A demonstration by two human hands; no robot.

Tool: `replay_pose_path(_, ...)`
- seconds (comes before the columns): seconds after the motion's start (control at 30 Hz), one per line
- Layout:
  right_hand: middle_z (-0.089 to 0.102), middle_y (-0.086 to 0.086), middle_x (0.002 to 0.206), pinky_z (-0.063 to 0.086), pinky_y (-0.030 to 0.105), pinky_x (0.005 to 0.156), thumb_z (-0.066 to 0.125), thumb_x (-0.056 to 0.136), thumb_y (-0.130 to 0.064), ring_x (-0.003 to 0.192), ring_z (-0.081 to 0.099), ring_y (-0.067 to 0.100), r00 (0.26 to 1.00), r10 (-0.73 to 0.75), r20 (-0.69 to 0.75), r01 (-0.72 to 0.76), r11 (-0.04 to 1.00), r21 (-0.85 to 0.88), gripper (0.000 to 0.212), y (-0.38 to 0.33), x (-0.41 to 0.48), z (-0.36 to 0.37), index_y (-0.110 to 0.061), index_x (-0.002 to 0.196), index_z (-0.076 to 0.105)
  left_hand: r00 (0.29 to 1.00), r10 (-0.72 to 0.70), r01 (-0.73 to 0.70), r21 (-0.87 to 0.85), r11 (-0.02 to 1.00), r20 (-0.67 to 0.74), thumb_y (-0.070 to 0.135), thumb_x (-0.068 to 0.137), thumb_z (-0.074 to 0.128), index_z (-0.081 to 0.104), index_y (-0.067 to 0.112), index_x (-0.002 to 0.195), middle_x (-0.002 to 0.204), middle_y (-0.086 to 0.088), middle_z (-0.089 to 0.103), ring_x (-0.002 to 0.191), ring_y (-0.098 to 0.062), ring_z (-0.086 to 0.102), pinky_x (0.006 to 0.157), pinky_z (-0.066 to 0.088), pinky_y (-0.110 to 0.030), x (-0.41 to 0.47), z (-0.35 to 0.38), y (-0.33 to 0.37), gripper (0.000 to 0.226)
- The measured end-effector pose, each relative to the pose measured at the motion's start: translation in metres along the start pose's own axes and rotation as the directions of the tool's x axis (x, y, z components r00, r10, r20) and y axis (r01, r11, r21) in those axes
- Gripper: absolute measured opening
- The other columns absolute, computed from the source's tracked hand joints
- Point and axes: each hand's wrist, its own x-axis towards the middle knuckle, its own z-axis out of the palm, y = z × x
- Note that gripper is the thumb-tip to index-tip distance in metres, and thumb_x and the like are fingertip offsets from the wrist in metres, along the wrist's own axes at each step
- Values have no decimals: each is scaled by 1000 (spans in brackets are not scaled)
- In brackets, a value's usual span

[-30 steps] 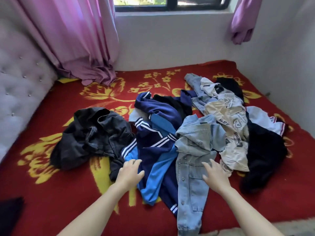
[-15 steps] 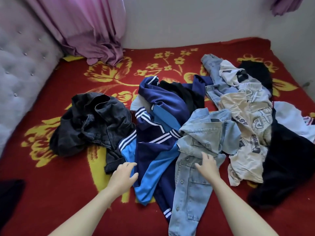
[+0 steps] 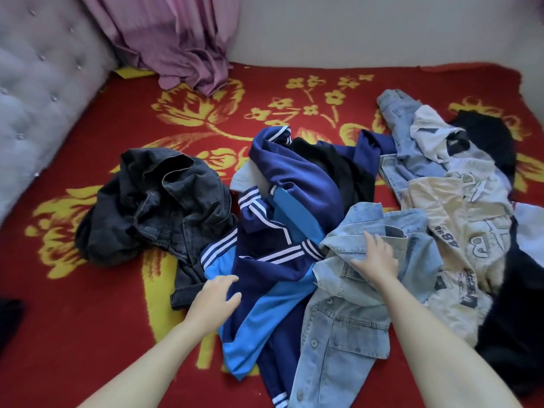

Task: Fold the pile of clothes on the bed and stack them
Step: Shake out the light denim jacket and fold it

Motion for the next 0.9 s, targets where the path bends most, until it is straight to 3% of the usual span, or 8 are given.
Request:
replay_pose_path(0.13,2,-1,158,28,43,106,62,86,-28,138,23,30,989,-96,115,97,995,2,84,-19,10,15,-28,149,7,996,-79,75,-114,991,-29,25,94,49,43,16,136,138,0,45,130,-15,37,103,32,-27,-1,-2,-13,43)
replay_pose_path(0.23,37,3,146,40,39,95,61,81,-18,123,44,28,982,-85,168,70,993,96,89,-30,7,33,-31,149,5,986,-157,143,-192,971,-58,23,94,50,46,15,133,134,-2,48,126,-18,41,100,35,-29,-4,-12,-30,40)
replay_pose_path(0.3,53,5,127,45,35,85,58,83,-17,111,53,25,982,-62,180,61,998,16,79,-31,-1,46,-29,148,14,979,-193,175,-223,959,-61,22,95,50,47,15,132,131,-3,49,124,-18,43,99,36,-30,-8,-17,-42,38)
replay_pose_path(0.43,59,7,111,42,30,71,44,92,-18,99,56,26,999,13,46,-9,996,-86,12,-29,-33,62,-15,102,51,976,-211,192,-246,950,-52,24,96,48,47,16,131,130,-2,50,120,-16,44,94,37,-27,-18,-25,-53,36)
replay_pose_path(0.53,60,9,96,37,30,65,46,91,-16,90,56,26,999,-1,-45,-1,999,-35,20,-27,-66,58,-18,71,41,984,-176,168,-247,954,-12,25,96,46,48,15,130,130,-2,51,120,-15,46,91,38,-25,-27,-26,-47,36)
replay_pose_path(0.6,54,7,83,36,32,65,51,88,-11,84,54,27,987,-55,-149,66,995,74,27,-31,-87,40,-20,65,41,992,-125,123,-234,964,6,25,96,47,50,14,129,129,-2,53,118,-15,49,92,39,-25,-33,-28,-40,35)
replay_pose_path(0.77,54,8,76,29,29,65,62,79,7,73,47,21,824,-168,-541,334,916,224,8,-62,-146,-58,4,85,66,999,21,-11,-262,965,36,23,93,50,55,12,121,119,-5,60,94,-21,56,84,44,-29,-50,-46,-13,31)
replay_pose_path(0.9,59,11,74,31,24,62,64,81,3,68,49,17,645,-241,-725,492,857,153,8,-106,-204,-144,1,87,68,981,192,-181,-312,933,3,25,92,54,48,15,132,127,-7,55,115,-19,52,94,38,-26,-65,-75,8,41)
